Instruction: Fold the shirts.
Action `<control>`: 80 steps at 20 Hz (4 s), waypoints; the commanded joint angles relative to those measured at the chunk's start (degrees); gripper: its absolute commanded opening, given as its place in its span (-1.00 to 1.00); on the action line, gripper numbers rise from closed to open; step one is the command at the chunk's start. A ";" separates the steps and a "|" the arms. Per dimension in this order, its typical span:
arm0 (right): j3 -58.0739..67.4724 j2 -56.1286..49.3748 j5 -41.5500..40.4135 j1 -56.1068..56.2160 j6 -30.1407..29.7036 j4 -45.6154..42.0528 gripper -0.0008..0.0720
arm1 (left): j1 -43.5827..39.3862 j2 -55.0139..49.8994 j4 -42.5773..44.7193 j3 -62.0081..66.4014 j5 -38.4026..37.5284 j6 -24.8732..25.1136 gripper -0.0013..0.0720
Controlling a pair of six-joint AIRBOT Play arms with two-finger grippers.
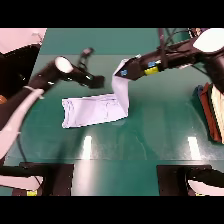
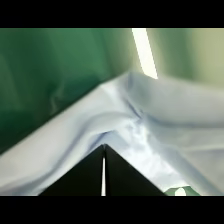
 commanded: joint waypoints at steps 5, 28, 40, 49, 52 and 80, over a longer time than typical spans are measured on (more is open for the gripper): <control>14.78 -21.53 -8.57 17.14 -4.24 4.48 -0.90 | 17.99 18.43 8.50 0.02 -3.41 0.37 -0.89; -25.31 -16.85 -4.66 -12.44 -2.60 5.16 0.66 | 22.93 21.42 8.33 0.11 -12.63 3.34 -0.89; -11.96 -28.02 -11.26 2.47 -5.07 11.91 -0.23 | 22.93 21.20 8.17 -1.11 -13.20 3.32 -0.89; -3.61 -22.73 -11.91 -7.54 -0.35 4.11 -0.94 | 16.96 21.24 6.49 -1.11 -14.19 3.34 -0.90; -3.61 -15.85 -11.39 -17.70 3.93 -4.15 -0.94 | 9.84 21.27 6.49 -1.11 -12.11 3.34 -0.90; 21.64 -0.85 -1.86 -70.53 4.87 -17.40 -0.94 | -3.30 21.20 5.79 -1.11 -2.45 2.91 -0.89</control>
